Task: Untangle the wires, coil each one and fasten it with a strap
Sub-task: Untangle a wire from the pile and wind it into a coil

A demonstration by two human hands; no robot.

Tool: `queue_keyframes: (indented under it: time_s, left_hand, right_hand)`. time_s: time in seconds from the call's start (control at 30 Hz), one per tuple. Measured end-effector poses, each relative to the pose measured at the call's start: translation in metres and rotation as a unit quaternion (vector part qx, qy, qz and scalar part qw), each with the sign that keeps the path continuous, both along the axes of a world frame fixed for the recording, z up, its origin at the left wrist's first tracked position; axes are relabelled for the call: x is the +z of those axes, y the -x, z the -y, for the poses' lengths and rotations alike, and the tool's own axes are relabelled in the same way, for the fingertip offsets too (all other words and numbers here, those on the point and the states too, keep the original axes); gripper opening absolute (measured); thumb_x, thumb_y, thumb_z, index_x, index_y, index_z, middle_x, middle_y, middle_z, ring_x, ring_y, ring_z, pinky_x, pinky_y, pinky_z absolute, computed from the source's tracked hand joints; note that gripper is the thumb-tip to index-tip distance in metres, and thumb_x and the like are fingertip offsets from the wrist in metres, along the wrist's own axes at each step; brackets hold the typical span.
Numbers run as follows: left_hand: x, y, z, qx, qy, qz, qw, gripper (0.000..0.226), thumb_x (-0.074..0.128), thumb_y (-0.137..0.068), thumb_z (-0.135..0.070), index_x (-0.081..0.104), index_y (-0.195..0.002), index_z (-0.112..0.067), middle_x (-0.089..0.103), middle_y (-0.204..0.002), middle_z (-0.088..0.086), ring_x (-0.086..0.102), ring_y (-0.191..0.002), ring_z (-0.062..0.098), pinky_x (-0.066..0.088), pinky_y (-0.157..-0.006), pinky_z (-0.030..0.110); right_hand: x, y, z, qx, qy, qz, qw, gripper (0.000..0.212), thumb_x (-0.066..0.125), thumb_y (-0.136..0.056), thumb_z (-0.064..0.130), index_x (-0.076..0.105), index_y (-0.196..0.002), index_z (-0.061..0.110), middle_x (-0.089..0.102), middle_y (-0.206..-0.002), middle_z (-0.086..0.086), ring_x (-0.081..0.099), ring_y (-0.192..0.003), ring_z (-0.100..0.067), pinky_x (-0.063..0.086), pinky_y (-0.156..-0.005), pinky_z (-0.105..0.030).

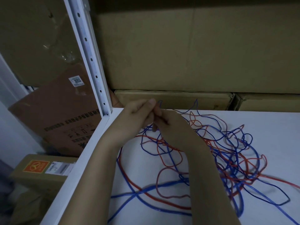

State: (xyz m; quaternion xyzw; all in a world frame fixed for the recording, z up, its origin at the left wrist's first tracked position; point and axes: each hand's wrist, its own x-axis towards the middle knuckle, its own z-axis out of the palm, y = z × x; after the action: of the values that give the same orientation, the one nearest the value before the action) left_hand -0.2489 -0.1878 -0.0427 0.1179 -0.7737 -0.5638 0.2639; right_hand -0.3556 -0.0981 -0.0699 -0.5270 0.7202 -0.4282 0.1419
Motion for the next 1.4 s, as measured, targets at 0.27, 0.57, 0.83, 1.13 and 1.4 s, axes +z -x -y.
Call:
queue_keyframes:
  time_s: [0.27, 0.57, 0.83, 1.13, 1.4]
  left_hand:
    - [-0.001, 0.011, 0.003, 0.062, -0.174, -0.136, 0.973, 0.030, 0.027, -0.104, -0.006, 0.056, -0.101, -0.012, 0.071, -0.070, -0.005, 0.065, -0.065, 0.005, 0.052, -0.070, 0.016]
    - [-0.007, 0.004, 0.007, 0.071, 0.008, -0.020, 0.997, 0.028, 0.031, -0.104, -0.007, 0.057, -0.097, -0.017, 0.068, -0.067, -0.017, 0.061, -0.066, -0.005, 0.047, -0.067, 0.011]
    - [-0.005, 0.002, -0.001, 0.065, 0.102, 0.082, 0.989, 0.043, 0.033, -0.104, -0.029, 0.057, -0.075, -0.008, 0.053, -0.053, -0.011, 0.045, -0.051, -0.001, 0.036, -0.055, 0.012]
    - [-0.008, 0.002, 0.001, 0.013, 0.076, 0.114, 0.991, 0.037, 0.048, -0.099, -0.031, 0.055, -0.064, -0.020, 0.042, -0.045, -0.017, 0.036, -0.044, -0.002, 0.029, -0.047, 0.010]
    - [-0.003, -0.006, 0.011, -0.017, -0.066, 0.046, 0.997, 0.037, 0.044, -0.100, -0.026, 0.059, -0.069, -0.009, 0.034, -0.043, -0.009, 0.025, -0.040, 0.004, 0.022, -0.042, 0.016]
  right_hand:
    - [0.000, -0.009, 0.003, 0.081, -0.081, 0.050, 0.992, 0.028, 0.042, -0.102, 0.025, 0.062, -0.121, 0.021, 0.061, -0.066, 0.004, 0.047, -0.043, 0.005, 0.032, -0.046, -0.007]
    - [0.011, 0.001, -0.008, 0.010, 0.118, 0.069, 0.991, 0.028, 0.059, -0.091, 0.014, 0.066, -0.071, 0.032, 0.062, -0.062, 0.003, 0.053, -0.058, -0.012, 0.041, -0.055, -0.018]
    - [0.006, 0.004, -0.006, -0.114, 0.216, -0.018, 0.970, 0.015, 0.078, -0.076, 0.019, 0.063, -0.074, 0.020, 0.059, -0.063, 0.003, 0.050, -0.058, -0.007, 0.041, -0.055, -0.021]
    - [0.004, 0.012, -0.006, -0.162, 0.229, -0.004, 0.960, 0.007, 0.070, -0.083, 0.011, 0.069, -0.088, 0.016, 0.064, -0.081, 0.004, 0.055, -0.072, -0.005, 0.045, -0.067, -0.017]
    - [-0.001, 0.010, -0.003, -0.187, 0.206, 0.002, 0.960, 0.028, 0.065, -0.088, 0.036, 0.067, -0.070, 0.014, 0.047, -0.046, 0.012, 0.045, -0.048, -0.004, 0.031, -0.048, -0.012]
